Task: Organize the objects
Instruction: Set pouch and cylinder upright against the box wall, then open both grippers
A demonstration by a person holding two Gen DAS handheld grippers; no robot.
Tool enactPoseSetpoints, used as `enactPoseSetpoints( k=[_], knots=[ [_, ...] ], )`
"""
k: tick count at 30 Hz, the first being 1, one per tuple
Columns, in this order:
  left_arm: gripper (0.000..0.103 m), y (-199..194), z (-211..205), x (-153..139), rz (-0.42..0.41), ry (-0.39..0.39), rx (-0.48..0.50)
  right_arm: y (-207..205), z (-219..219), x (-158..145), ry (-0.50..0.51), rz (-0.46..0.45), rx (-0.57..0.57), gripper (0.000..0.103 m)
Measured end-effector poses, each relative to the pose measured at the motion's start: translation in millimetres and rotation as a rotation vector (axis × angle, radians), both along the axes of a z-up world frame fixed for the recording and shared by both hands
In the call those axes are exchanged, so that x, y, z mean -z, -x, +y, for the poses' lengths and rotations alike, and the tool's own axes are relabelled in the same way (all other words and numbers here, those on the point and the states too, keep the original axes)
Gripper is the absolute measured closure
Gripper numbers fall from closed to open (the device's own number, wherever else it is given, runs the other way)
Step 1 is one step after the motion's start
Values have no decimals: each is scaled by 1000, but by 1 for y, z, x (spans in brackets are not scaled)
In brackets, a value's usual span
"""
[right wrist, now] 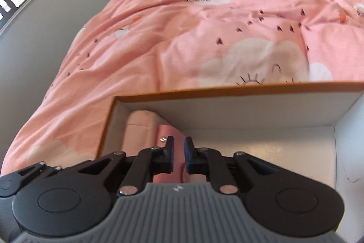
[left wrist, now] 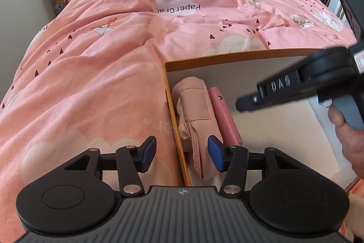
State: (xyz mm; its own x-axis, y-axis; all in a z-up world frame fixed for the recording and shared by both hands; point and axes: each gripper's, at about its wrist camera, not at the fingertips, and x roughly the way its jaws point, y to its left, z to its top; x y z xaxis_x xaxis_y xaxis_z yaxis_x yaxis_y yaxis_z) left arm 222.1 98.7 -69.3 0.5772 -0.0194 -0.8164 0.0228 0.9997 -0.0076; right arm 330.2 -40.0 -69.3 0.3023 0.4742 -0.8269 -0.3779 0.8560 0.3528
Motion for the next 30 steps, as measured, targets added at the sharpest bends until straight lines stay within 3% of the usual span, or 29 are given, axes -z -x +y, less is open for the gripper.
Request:
enactPoseSetpoints(
  k=[4,8,11,14,23,30],
  knots=[
    [49,-1,0,5,16,7,-14,5,1,15,24,42,-11,92],
    [69,-3,2,8,25,30,-48,10,10,21,-3,68,-30,93],
    [85,-5,2,9,33,43,-61,9,17,22,-12,71,-32,101],
    [88,-6,-2,11,36,1,-75,6,23,25,-20,83,-38,101],
    [86,-2,5,9,20,68,-107,9,28,22,26,38,-61,101],
    [69,4,10,3,-9,98,-121,10,23,20,50,24,-42,99]
  ],
)
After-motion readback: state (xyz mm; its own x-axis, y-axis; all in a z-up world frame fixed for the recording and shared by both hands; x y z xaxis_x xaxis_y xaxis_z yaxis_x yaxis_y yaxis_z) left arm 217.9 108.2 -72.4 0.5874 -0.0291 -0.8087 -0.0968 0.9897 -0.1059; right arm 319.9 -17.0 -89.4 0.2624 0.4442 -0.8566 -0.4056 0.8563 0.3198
